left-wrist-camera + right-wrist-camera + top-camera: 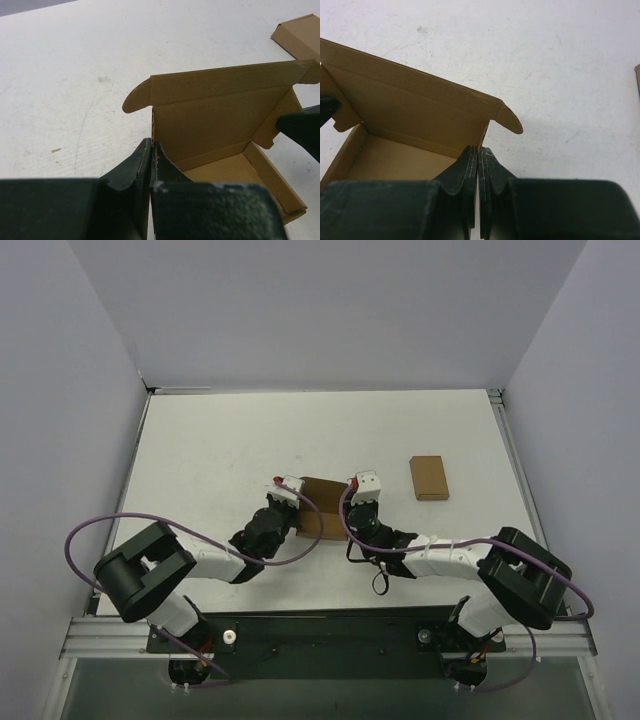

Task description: Fold the paper box

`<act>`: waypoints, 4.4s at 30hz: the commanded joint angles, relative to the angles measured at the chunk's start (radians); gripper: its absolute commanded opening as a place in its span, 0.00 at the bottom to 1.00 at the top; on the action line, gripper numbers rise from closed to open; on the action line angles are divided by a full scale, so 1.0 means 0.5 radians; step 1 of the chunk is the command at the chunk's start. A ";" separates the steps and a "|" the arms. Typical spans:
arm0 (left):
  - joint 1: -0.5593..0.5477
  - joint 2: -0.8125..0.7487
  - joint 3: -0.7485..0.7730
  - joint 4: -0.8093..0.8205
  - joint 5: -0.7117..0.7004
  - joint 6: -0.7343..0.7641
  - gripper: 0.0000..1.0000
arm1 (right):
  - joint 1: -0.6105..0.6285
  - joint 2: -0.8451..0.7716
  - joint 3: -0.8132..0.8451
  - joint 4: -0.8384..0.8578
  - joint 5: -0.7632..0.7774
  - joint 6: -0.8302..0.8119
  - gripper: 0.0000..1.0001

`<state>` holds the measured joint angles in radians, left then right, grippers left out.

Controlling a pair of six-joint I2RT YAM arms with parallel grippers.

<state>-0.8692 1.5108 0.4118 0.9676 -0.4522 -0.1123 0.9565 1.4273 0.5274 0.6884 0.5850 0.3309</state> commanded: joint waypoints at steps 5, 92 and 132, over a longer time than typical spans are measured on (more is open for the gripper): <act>-0.038 0.255 0.072 0.460 0.420 0.077 0.00 | 0.035 0.222 -0.107 0.906 -0.409 -0.190 0.00; 0.075 -0.699 -0.232 -0.597 0.904 0.062 0.00 | -0.634 -0.765 0.246 -1.315 -1.784 -0.297 0.61; 0.161 -0.436 0.148 -0.699 0.920 -0.024 0.00 | -0.238 -0.477 0.123 -0.573 -0.812 -0.377 0.00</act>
<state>-0.7780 1.2373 0.3676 0.5262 0.0082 -0.1005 0.7750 1.1625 0.5907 0.2005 0.0154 0.0780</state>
